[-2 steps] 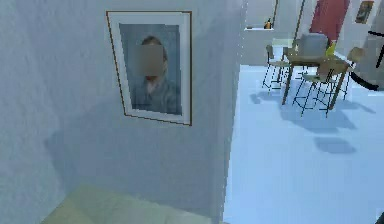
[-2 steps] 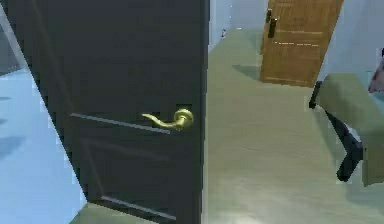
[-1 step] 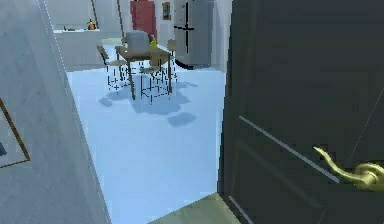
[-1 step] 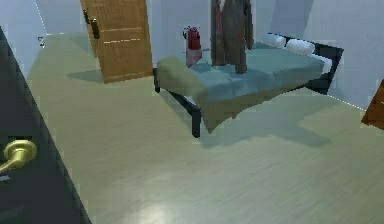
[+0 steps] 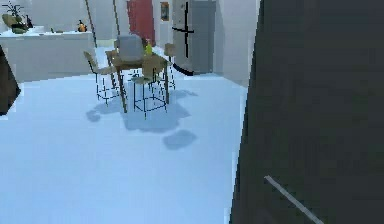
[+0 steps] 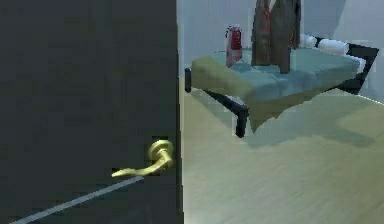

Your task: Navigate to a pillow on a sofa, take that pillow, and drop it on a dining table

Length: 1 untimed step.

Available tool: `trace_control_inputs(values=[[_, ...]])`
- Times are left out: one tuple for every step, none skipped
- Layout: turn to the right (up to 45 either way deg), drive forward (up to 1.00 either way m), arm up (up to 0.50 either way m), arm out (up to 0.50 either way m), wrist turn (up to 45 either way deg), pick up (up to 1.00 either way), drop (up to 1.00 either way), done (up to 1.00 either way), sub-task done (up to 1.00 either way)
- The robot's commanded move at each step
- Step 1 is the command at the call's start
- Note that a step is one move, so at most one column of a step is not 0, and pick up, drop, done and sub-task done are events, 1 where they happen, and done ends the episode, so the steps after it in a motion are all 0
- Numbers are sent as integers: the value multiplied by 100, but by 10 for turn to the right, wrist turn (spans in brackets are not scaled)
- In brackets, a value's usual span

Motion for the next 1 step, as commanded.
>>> trace_control_inputs(values=[[-210, 0, 0, 0, 0, 0, 0, 0, 0]])
